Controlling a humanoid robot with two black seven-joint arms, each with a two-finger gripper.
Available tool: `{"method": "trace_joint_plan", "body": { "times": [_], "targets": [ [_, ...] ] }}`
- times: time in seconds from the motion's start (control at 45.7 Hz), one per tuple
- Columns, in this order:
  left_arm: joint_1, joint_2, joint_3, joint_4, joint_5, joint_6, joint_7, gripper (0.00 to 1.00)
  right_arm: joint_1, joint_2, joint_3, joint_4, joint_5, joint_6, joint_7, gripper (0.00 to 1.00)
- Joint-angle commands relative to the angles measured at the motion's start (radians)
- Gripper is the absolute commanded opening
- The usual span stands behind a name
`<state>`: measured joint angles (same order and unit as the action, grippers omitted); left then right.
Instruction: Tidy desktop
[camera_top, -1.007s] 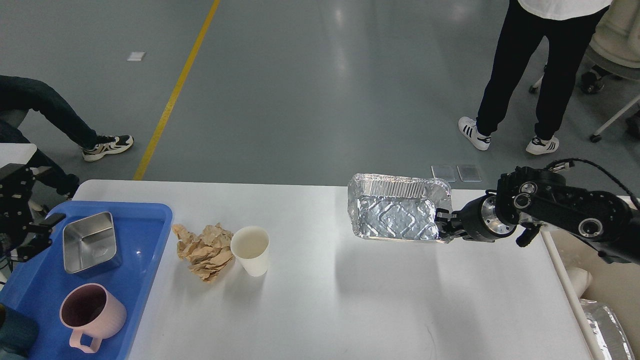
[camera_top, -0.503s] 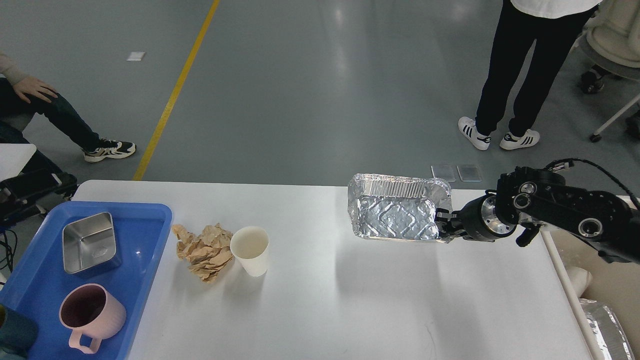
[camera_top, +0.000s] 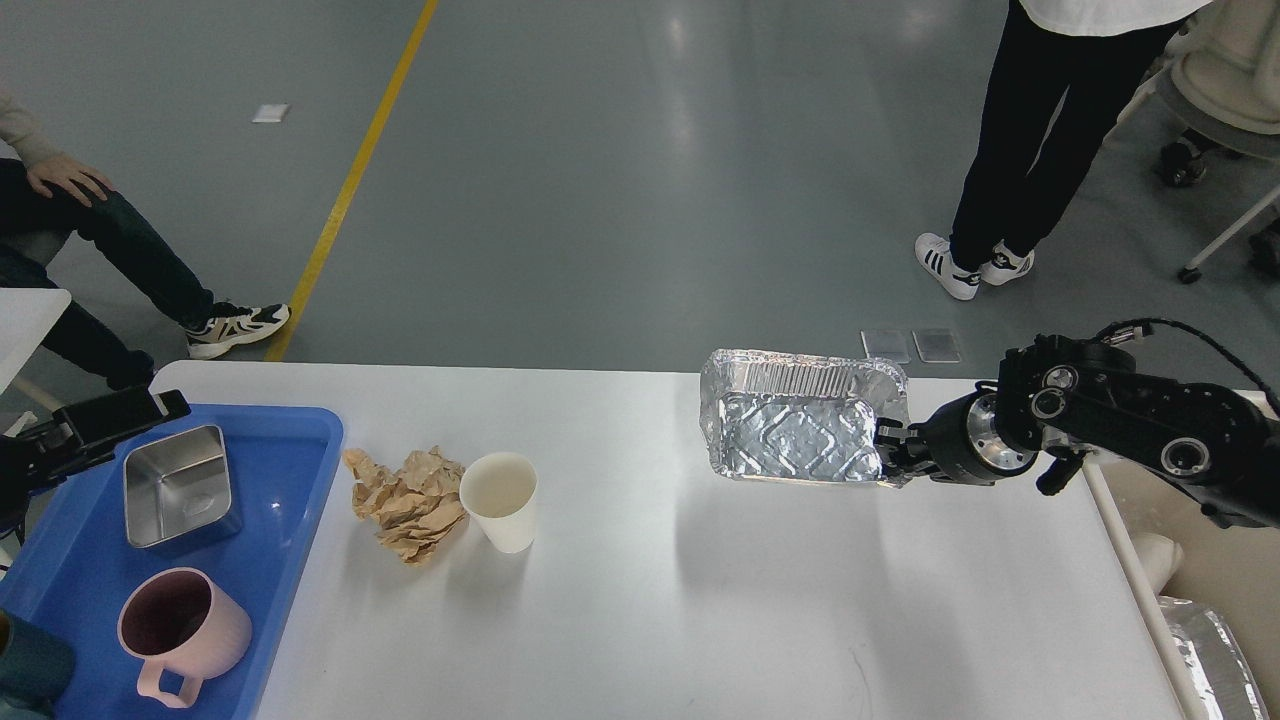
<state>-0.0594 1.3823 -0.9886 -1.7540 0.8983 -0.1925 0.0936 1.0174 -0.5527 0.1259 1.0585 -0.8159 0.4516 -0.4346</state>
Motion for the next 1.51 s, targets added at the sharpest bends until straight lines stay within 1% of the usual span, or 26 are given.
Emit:
{"method": "trace_joint_plan", "body": {
  "times": [0.0,0.066,0.153,0.241,0.328,0.438,0.503,0.613,0.7,0.854,0.985,1.116,1.226,1.291,1.423,1.488],
  "targets": [
    [-0.046,-0.064,0.001,0.045,0.007,-0.068,0.041,0.97,0.0,-0.003,0.0,0.0,0.0,0.001,0.001,0.0],
    [-0.098,-0.121,0.001,0.088,0.034,-0.117,0.054,0.97,0.0,-0.001,0.0,0.0,0.0,-0.001,0.001,0.0],
    [-0.177,-0.201,0.014,0.129,0.105,-0.182,0.058,0.97,0.0,0.001,0.0,-0.002,0.0,-0.001,-0.001,0.0],
    [-0.278,-0.307,0.07,0.171,0.2,-0.232,0.06,0.97,0.0,0.001,-0.002,-0.002,0.0,-0.001,-0.001,0.0],
    [-0.391,-0.409,0.177,0.208,0.289,-0.239,0.067,0.97,0.0,-0.001,-0.002,-0.002,0.0,-0.001,0.001,0.0],
    [-0.516,-0.549,0.327,0.258,0.35,-0.232,0.106,0.97,-0.002,-0.006,-0.002,-0.002,0.0,-0.001,0.001,0.0],
    [-0.569,-0.644,0.405,0.315,0.381,-0.228,0.132,0.96,-0.002,-0.009,-0.002,-0.002,0.0,-0.001,0.001,0.0],
    [-0.605,-0.778,0.479,0.421,0.435,-0.209,0.15,0.96,-0.011,-0.01,0.0,-0.002,0.0,-0.002,0.001,0.0],
    [-0.605,-0.842,0.501,0.479,0.49,-0.205,0.155,0.96,-0.011,-0.018,-0.002,-0.002,0.0,-0.004,0.001,0.0],
    [-0.608,-0.862,0.502,0.505,0.531,-0.206,0.152,0.94,-0.008,-0.026,0.0,-0.003,0.0,-0.002,0.001,0.0],
    [-0.605,-0.862,0.507,0.505,0.533,-0.205,0.153,0.87,-0.01,-0.024,-0.002,-0.006,0.0,-0.002,0.002,0.0],
    [-0.596,-0.862,0.508,0.507,0.534,-0.206,0.153,0.76,-0.011,-0.026,-0.002,-0.006,0.0,-0.004,0.001,0.0],
    [-0.594,-0.862,0.53,0.508,0.562,-0.206,0.158,0.61,-0.01,-0.026,-0.002,-0.006,0.0,-0.004,0.001,0.0],
    [-0.605,-0.864,0.556,0.511,0.59,-0.206,0.156,0.48,-0.01,-0.027,-0.002,-0.006,0.0,-0.004,0.001,0.0],
    [-0.605,-0.864,0.565,0.515,0.594,-0.208,0.156,0.39,-0.01,-0.027,-0.002,-0.009,0.0,-0.004,0.001,0.0],
    [-0.605,-0.864,0.565,0.515,0.594,-0.212,0.156,0.29,-0.011,-0.027,-0.002,-0.014,0.0,-0.004,0.001,0.0]
  ]
}}
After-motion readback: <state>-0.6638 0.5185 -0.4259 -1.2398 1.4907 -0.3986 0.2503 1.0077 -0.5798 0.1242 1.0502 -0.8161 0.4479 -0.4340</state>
